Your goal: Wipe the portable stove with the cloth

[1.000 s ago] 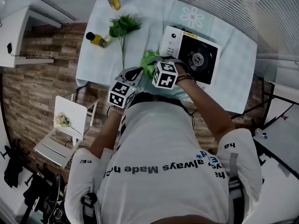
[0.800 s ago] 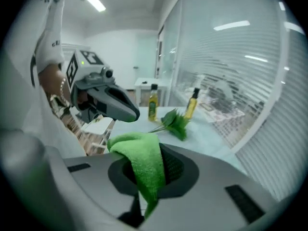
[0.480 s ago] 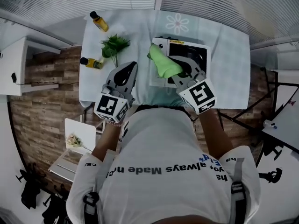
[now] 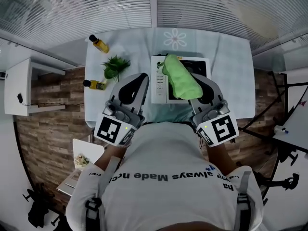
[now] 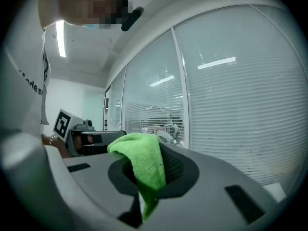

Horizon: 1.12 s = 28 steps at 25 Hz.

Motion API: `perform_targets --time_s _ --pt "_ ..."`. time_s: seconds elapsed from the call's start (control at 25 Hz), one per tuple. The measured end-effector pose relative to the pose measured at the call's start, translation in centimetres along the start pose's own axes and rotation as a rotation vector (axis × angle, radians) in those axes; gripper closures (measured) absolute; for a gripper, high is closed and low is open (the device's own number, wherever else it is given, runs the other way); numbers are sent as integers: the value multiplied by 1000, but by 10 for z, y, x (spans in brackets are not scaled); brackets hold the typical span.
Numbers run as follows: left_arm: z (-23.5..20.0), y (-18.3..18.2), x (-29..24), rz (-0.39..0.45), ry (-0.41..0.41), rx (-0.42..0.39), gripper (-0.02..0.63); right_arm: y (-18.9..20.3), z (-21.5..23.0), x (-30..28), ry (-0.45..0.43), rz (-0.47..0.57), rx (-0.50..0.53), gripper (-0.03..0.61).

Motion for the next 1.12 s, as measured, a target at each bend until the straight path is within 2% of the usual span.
perform_targets --time_s 0.24,0.48,1.12 --pt "11 -12 -9 20 39 -4 601 -15 5 17 54 39 16 555" --pt "15 -11 -13 25 58 -11 601 -15 8 20 84 34 11 555" --pt "13 -15 -6 33 61 7 601 -23 5 23 96 29 33 555"
Point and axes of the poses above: the fingertips, and each gripper's own axes: x backward along the fingers, z to its right, y out of its underside, the point moved 9 cm from there along x, backward along the fingers, and after that the axes turned 3 degrees about z, right-handed, at the moved point
